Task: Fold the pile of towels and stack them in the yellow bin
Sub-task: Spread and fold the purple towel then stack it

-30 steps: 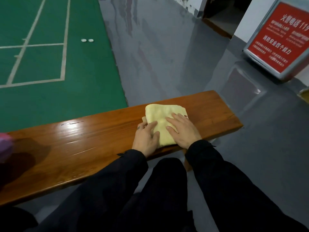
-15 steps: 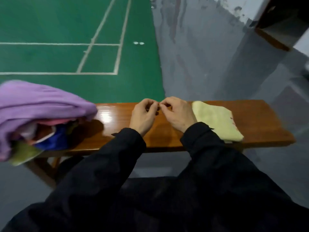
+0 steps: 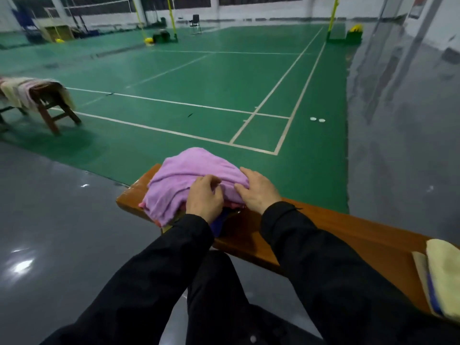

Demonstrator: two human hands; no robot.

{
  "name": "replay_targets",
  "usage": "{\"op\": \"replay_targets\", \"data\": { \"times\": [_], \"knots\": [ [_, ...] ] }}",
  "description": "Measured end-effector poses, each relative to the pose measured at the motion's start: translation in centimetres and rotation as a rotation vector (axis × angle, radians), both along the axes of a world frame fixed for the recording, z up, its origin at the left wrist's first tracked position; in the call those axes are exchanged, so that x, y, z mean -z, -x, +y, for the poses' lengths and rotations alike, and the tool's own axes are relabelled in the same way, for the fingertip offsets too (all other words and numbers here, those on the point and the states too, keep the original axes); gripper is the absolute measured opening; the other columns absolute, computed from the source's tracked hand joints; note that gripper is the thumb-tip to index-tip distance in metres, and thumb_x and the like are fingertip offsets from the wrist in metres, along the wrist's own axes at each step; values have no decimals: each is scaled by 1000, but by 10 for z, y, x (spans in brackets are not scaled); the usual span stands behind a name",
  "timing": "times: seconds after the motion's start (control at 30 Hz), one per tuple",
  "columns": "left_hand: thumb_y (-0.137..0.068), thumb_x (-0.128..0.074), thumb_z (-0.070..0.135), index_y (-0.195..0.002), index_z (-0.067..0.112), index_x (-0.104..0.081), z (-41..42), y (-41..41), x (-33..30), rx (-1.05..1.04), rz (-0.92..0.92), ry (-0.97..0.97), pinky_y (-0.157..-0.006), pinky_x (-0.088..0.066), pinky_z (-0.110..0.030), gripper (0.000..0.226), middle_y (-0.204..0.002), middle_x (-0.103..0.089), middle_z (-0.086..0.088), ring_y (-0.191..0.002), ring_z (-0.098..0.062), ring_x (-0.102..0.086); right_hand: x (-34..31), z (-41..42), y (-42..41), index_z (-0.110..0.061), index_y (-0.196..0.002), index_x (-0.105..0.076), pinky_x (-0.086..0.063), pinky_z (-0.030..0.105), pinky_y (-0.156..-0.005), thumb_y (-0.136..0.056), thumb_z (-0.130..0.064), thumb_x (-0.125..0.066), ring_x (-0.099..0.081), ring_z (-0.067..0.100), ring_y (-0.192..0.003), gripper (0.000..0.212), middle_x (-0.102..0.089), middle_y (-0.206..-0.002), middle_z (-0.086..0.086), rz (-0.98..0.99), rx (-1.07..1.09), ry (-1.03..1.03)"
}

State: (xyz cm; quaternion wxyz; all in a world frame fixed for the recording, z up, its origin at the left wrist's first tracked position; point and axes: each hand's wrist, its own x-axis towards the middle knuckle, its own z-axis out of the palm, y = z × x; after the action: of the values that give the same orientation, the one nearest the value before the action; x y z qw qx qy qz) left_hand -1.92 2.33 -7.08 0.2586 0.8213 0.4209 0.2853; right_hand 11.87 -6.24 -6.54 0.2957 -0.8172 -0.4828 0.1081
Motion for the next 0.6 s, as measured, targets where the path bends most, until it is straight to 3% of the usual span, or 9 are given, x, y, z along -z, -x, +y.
{"op": "replay_targets", "data": {
  "times": [0.1,0.2,0.27,0.33,0.4,0.43,0.5,0.6],
  "knots": [
    [-93,-56,16,-105,14,-69,1,5,5,28,-25,4,-89,-56,-41,18,-104,-72,-4,-91,-19,-65,-1,12,-8,-22,-125,-67,-48,35,-91,-98,-30,-57,-63,33,-113,29,-70,-121,10,-63,62,69],
    [-94,-60,15,-114,14,-66,5,5,3,5,-56,-39,-98,-50,-39,21,-115,-68,-5,-103,-20,-60,-15,8,-10,-24,-103,-68,-52,37,-82,-100,-31,-54,-66,30,-96,17,-73,-103,5,-112,108,-47],
    [-88,-64,16,-121,15,-61,7,4,-3,-19,-91,-159,-105,-44,-42,33,-123,-62,-8,-113,-26,-55,-31,3,-9,-23,-102,-60,-53,40,-78,-103,-30,-50,-64,28,-88,13,-70,-96,3,-48,110,-221],
    [-79,-71,25,-135,17,-52,10,-2,-15,-3,-86,-267,-108,-39,-44,60,-134,-57,-9,-122,-30,-49,-57,-3,-4,-18,-105,-56,-51,40,-78,-106,-26,-47,-61,23,-85,11,-65,-93,-1,55,100,-461],
    [-73,-73,35,-144,21,-45,9,-12,-37,30,-33,-272,-107,-38,-48,78,-137,-57,-8,-124,-31,-48,-89,-12,-4,-18,-103,-54,-49,30,-79,-107,-20,-47,-58,8,-83,8,-60,-90,-8,180,93,-686],
    [-72,-71,38,-140,23,-49,4,-17,-51,43,-7,-263,-103,-41,-49,74,-131,-61,-9,-119,-33,-52,-106,-18,-6,-19,-102,-53,-48,23,-79,-107,-17,-46,-56,1,-82,8,-58,-90,-11,222,93,-768],
    [-70,-61,36,-114,20,-64,-11,-28,-83,113,-4,-287,-88,-48,-46,47,-104,-71,-11,-100,-37,-63,-137,-35,-11,-19,-102,-52,-48,19,-79,-107,-15,-46,-55,-5,-81,9,-58,-93,-10,268,126,-903],
    [-72,-56,33,-89,13,-65,-44,-43,-131,347,-186,-196,-70,-53,-41,28,-81,-72,-7,-80,-31,-68,-175,-66,-30,-18,-104,-56,-53,22,-81,-107,-19,-48,-60,0,-85,8,-62,-97,-7,266,237,-1059]
  ]
}}
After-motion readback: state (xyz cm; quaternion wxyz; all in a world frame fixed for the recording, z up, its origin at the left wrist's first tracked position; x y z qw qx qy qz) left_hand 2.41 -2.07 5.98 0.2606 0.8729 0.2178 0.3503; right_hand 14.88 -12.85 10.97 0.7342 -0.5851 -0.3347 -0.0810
